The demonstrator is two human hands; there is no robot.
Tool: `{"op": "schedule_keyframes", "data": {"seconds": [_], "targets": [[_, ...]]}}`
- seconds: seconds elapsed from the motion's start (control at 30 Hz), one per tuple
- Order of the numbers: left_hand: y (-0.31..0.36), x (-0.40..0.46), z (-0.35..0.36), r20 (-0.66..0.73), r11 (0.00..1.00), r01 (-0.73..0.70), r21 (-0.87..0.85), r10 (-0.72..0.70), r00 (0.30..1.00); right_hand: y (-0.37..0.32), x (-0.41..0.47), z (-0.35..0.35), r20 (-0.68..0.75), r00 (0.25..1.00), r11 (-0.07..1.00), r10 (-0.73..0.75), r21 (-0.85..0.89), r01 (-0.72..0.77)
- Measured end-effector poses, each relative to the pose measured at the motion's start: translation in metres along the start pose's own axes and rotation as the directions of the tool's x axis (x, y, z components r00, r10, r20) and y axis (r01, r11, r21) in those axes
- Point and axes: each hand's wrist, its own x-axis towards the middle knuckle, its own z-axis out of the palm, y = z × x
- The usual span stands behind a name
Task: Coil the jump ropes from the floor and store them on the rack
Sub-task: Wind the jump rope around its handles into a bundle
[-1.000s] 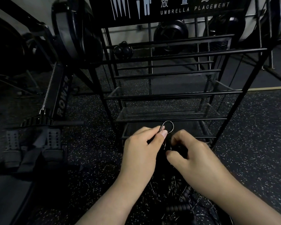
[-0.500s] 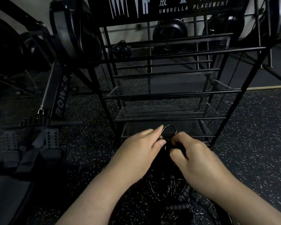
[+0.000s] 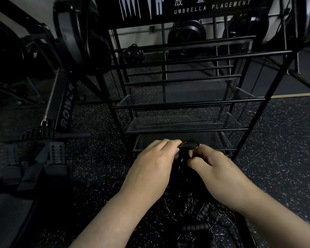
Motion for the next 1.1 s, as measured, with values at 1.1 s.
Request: {"op": "schedule_keyframes", "data": {"seconds": [1.1], "targets": [[0.024,0.0,-0.017,-0.462,0.887,-0.028,-0.462,-0.214,0.861,-0.007,-0.01,-0.001,0.003,0.976,0.944,-0.216,-0.255,0.21]]}}
